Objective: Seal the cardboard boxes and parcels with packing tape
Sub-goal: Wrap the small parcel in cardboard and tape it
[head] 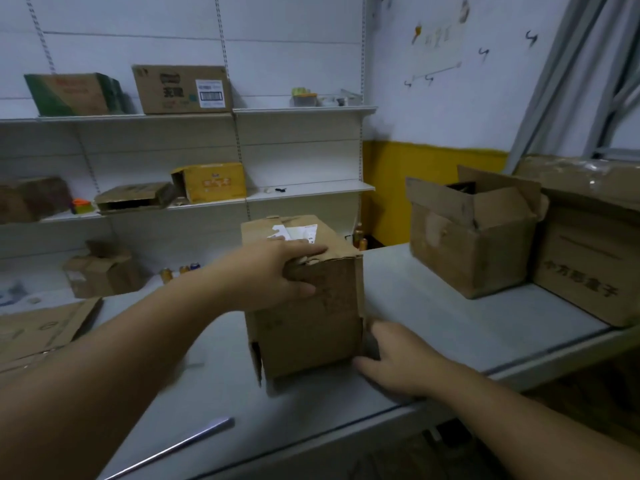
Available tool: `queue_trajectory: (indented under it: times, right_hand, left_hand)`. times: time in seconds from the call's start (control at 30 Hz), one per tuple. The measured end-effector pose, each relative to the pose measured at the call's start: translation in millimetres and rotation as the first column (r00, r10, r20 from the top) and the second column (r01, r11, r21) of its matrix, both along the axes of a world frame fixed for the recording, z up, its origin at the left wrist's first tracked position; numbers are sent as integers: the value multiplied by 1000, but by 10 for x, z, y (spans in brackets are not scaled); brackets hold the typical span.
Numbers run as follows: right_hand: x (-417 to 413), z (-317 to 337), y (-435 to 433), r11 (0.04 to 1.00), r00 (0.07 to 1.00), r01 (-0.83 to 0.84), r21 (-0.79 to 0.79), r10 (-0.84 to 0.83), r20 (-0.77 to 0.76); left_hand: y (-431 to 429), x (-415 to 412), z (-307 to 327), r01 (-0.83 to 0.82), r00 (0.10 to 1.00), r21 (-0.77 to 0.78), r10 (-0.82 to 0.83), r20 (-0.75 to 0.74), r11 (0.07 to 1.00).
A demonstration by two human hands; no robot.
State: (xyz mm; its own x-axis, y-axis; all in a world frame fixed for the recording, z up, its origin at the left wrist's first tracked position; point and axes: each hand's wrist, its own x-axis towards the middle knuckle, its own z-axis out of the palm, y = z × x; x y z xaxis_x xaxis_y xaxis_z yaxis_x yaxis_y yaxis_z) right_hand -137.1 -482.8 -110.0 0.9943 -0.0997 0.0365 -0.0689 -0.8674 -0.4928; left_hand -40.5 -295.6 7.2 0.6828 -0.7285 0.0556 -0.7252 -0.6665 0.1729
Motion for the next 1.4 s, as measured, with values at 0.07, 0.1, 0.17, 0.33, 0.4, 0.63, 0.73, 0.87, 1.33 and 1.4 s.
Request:
queue_trajectory:
  times: [0.07, 0.1, 0.17, 0.33, 0.4, 0.63, 0.73, 0.87, 1.33, 1.4]
  right_hand:
    - [31, -9, -50, 996, 995, 74, -55, -70, 77]
    - [41, -20, -105, 990, 978, 107, -97, -87, 190]
    - [64, -58, -271, 966, 886, 122, -230, -2, 463]
    - [-63, -179, -420, 875, 906, 291, -387, -121, 406]
    - [-118, -228, -437, 889, 923, 322, -325, -218, 317]
    - [-405, -349, -147, 925, 710, 350, -151, -156, 687]
    - [-410, -400, -65, 913, 658, 405, 53, -331, 676]
    - [-251, -338, -217, 916, 898, 374, -144, -320, 301]
    - [-34, -103, -670, 949, 992, -124, 289, 126, 11]
    - [33, -89, -696, 858, 1000, -11, 513, 4, 15]
  left_hand:
    - [64, 17, 23, -8, 1000, 3, 8, 9, 1000]
    - [86, 21, 32, -8, 1000, 5, 8, 17, 1000]
    - [67, -4, 27, -3, 1000, 2, 3, 22, 1000]
    - [-288, -98, -135, 68, 989, 103, -81, 126, 992]
    - [-377, -69, -150, 59, 994, 116, -69, 88, 992]
    - [-527, -85, -321, 168, 984, 97, -161, -71, 981]
    - [-481, -31, -359, 146, 987, 94, -139, -77, 985]
    - [-430, 28, -361, 120, 989, 87, -112, -96, 989]
    - [-15, -52, -656, 98, 995, 194, -90, -53, 976]
    - [16, -28, -730, 101, 995, 201, -93, -46, 974]
